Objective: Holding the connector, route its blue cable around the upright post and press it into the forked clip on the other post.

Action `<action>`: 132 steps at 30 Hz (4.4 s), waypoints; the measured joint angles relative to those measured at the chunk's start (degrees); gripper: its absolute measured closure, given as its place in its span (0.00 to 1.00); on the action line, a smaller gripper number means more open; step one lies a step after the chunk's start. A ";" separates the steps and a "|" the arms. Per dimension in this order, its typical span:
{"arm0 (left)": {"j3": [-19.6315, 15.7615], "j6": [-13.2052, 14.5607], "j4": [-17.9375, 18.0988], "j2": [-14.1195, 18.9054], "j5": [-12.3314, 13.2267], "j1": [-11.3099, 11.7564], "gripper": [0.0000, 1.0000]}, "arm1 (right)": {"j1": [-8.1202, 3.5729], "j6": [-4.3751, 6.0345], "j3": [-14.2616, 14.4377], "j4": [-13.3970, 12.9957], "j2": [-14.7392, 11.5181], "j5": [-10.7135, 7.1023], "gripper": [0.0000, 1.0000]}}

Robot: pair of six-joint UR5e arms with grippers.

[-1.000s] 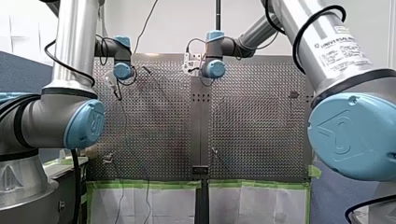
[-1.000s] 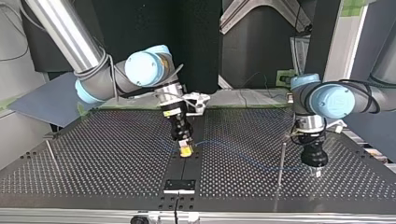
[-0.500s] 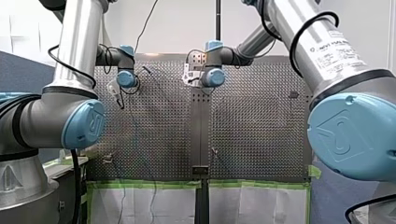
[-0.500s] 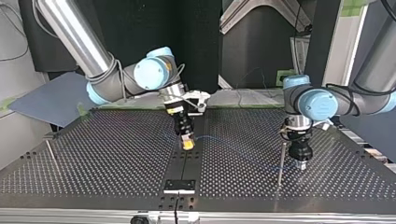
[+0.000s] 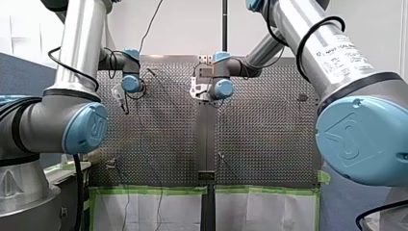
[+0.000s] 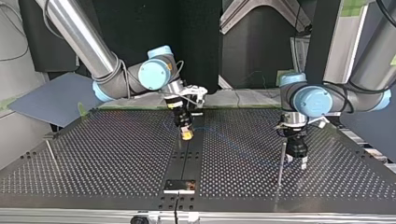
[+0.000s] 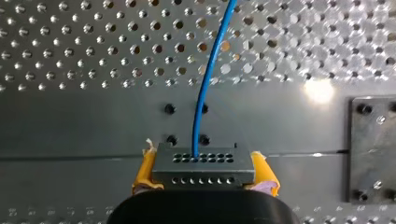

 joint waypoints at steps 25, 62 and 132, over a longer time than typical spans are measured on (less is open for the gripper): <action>-0.25 -0.04 -1.25 0.00 -1.50 -1.46 0.00 | -1.47 0.77 9.80 -7.28 0.44 0.20 1.00; -0.25 0.04 -1.26 -0.02 -1.61 -1.60 0.00 | -4.09 0.52 21.37 -14.38 0.61 3.85 1.00; -0.25 0.10 -1.33 0.00 -2.05 -1.64 0.00 | -15.45 -0.86 33.86 -34.39 16.90 3.18 1.00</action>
